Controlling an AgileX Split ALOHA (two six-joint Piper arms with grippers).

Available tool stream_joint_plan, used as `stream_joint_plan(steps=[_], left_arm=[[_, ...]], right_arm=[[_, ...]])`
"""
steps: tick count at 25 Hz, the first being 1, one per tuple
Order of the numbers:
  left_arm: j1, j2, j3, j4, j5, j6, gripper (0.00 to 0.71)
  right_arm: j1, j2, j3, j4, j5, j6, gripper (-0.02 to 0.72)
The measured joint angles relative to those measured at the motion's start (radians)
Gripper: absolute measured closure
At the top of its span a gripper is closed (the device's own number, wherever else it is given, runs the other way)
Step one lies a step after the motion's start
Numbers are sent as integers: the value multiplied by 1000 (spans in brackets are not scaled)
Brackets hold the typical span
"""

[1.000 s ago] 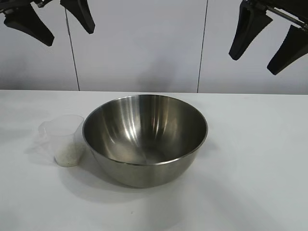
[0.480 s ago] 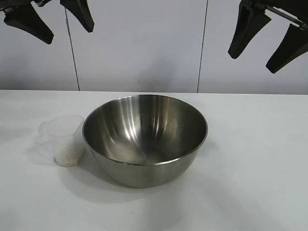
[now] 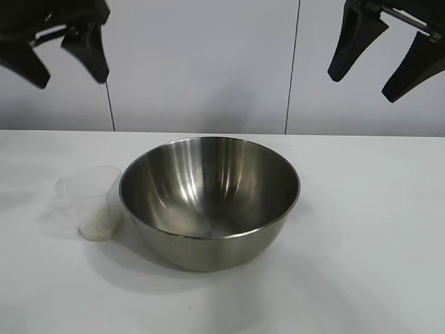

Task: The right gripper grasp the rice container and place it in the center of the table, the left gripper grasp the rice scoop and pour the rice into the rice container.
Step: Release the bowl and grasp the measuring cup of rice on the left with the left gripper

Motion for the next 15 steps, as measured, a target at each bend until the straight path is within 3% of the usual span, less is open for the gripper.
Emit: stream_joint_plan(steps=[9, 15], left_arm=[[0, -315, 510, -23, -615, 51, 140], [0, -346, 728, -15, -835, -20, 193]], right_arm=[[0, 0, 0, -4, 0, -4, 188], [0, 0, 0, -6, 0, -13, 188]])
